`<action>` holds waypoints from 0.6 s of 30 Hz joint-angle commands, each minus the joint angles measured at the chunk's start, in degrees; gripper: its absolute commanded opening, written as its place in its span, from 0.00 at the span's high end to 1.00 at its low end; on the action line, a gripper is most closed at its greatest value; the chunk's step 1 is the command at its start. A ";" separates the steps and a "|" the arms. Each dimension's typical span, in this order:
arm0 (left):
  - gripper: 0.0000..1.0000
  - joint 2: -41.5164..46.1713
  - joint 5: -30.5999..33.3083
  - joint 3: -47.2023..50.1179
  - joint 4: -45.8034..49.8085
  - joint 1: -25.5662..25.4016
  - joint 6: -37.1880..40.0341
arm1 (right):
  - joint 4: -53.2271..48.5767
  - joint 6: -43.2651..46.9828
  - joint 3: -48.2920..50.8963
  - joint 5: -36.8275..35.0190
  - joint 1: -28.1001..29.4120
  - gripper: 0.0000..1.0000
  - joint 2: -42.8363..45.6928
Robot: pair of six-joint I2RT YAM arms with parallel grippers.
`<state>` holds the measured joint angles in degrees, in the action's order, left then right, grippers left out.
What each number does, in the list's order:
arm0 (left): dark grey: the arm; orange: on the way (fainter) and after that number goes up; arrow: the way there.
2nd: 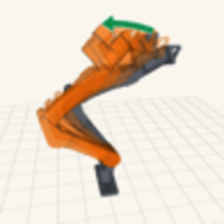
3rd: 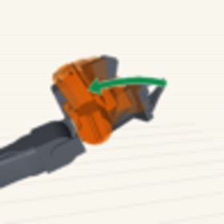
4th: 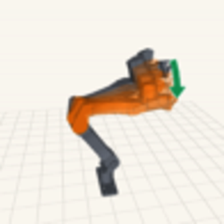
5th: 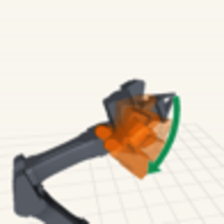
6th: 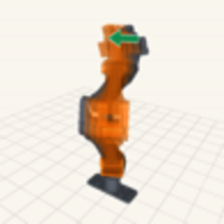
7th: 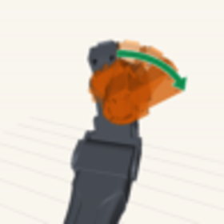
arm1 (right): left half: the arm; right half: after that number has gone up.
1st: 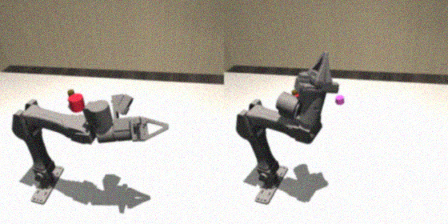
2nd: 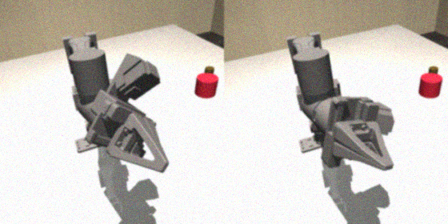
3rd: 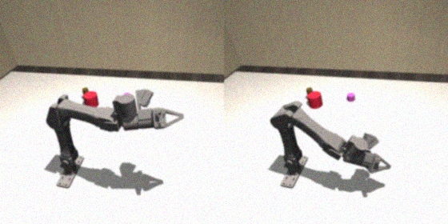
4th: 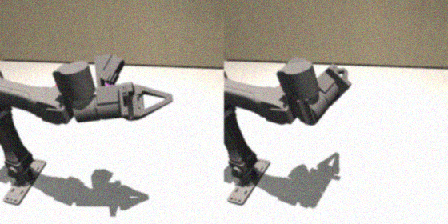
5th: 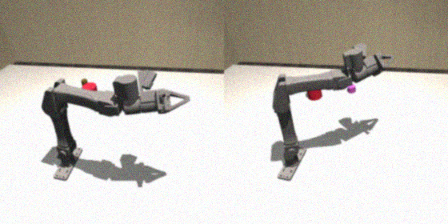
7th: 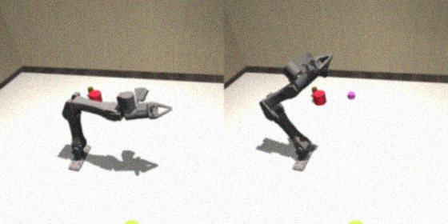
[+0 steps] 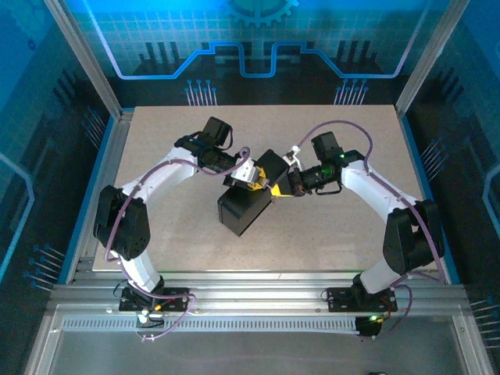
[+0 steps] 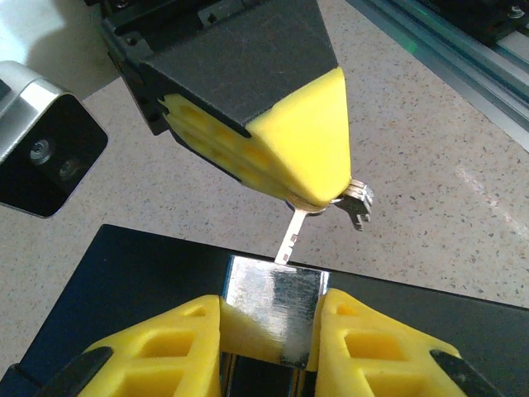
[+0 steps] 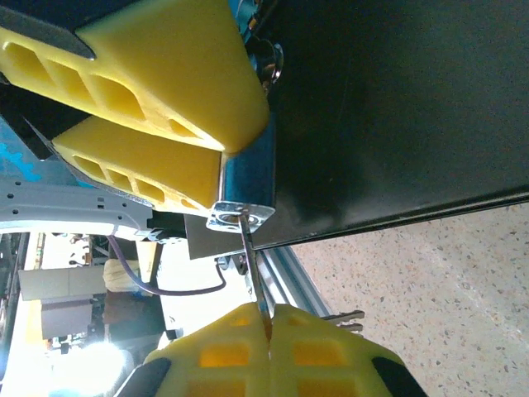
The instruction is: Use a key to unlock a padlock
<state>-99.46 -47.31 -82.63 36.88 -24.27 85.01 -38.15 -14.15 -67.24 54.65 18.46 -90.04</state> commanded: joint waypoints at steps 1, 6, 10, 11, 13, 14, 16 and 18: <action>0.76 2.94 -2.84 0.39 -3.51 -0.37 2.30 | -1.42 -0.70 -1.49 2.55 0.50 1.00 -0.92; 0.76 3.63 -1.15 1.47 -4.48 -0.83 3.29 | -1.48 -0.88 -1.53 3.43 0.51 1.00 -1.58; 0.76 4.36 0.64 2.25 -4.89 -1.65 4.33 | -1.31 -1.73 -1.53 4.77 0.52 1.00 -2.41; 0.76 4.43 0.77 2.30 -4.97 -1.73 4.45 | -1.52 -1.76 -1.66 4.81 0.54 1.00 -2.63; 0.76 4.51 0.87 2.30 -5.07 -1.83 4.56 | -2.07 -1.84 -1.89 4.79 0.52 1.00 -3.09; 0.76 4.56 1.26 2.36 -5.15 -1.88 4.84 | -2.19 -1.92 -2.01 4.99 0.52 1.00 -3.21; 0.76 4.71 1.77 2.56 -5.09 -2.14 5.24 | -1.78 -2.37 -2.01 5.38 0.51 1.00 -3.30; 0.76 4.80 2.35 2.65 -4.91 -2.36 5.79 | -1.42 -2.91 -2.01 5.59 0.44 1.00 -3.25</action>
<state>-97.51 -43.33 -80.36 34.61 -25.76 87.00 -38.57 -15.92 -67.83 57.93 18.46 -92.51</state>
